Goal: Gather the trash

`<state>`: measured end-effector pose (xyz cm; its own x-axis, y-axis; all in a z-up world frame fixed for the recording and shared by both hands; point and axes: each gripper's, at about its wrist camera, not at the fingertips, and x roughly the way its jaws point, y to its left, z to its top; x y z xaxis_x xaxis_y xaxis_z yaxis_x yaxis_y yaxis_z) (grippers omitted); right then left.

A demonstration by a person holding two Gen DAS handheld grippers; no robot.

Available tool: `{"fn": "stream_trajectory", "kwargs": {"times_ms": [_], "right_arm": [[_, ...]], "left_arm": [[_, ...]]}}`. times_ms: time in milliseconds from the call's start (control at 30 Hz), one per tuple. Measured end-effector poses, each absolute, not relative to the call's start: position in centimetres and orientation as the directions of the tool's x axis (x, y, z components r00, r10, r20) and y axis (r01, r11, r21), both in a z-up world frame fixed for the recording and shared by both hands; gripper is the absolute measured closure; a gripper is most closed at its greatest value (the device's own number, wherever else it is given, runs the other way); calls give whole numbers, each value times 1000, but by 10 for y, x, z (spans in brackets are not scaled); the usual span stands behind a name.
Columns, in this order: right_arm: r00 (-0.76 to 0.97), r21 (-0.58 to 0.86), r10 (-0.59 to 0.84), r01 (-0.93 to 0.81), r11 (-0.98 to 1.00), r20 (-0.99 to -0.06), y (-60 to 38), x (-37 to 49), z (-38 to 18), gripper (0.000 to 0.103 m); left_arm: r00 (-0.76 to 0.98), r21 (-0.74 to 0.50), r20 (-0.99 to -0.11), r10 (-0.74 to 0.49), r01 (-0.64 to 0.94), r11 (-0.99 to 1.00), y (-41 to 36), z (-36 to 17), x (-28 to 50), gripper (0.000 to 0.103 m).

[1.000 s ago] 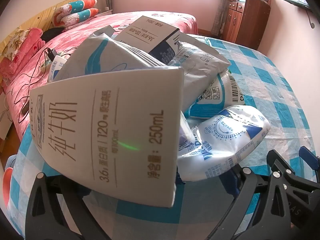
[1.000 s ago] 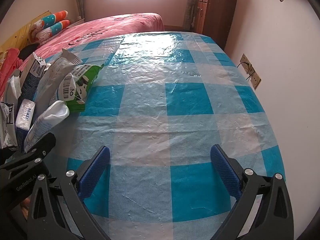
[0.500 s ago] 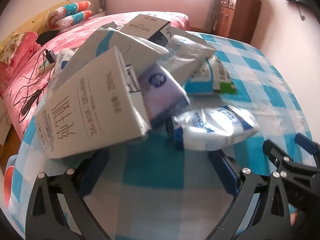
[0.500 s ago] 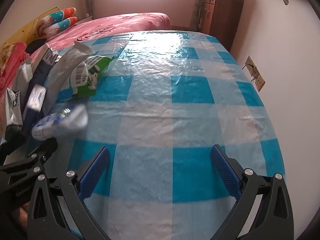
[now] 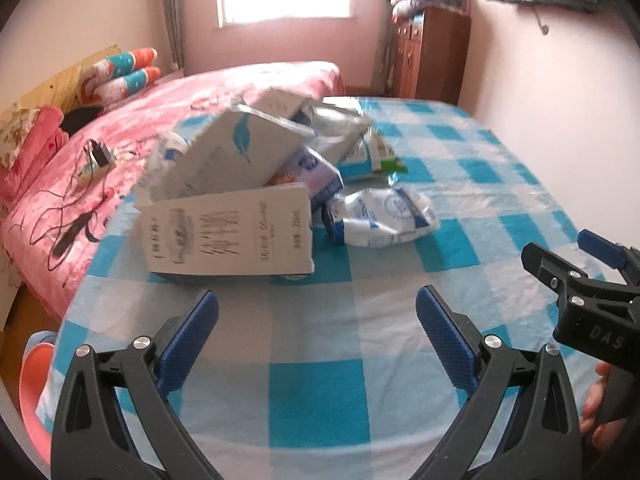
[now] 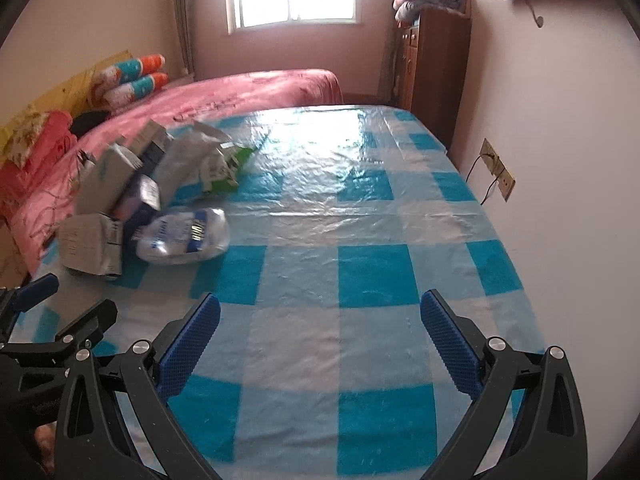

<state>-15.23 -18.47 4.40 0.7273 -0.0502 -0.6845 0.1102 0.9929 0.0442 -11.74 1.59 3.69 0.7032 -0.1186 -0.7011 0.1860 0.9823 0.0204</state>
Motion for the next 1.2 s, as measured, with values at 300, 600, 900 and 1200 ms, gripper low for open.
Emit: {"fn": "stream_trajectory", "kwargs": {"times_ms": [300,600,900,1200], "right_arm": [[819,64,-11,59,996,-573,-161,-196,99,4],[859,40,0,24,999,-513,-132,-232,136,4],[877,4,1,1,1000,-481,-116,-247,156,4],[856,78,61,-24,997,-513,-122,-240,155,4]], "left_arm": [[794,41,-600,-97,152,988,44,76,-157,3],[838,15,-544,-49,68,998,83,101,-182,3],[843,-8,-538,-16,13,1000,109,106,-190,3],[846,-5,-533,-10,9,1000,114,109,-192,3]]}}
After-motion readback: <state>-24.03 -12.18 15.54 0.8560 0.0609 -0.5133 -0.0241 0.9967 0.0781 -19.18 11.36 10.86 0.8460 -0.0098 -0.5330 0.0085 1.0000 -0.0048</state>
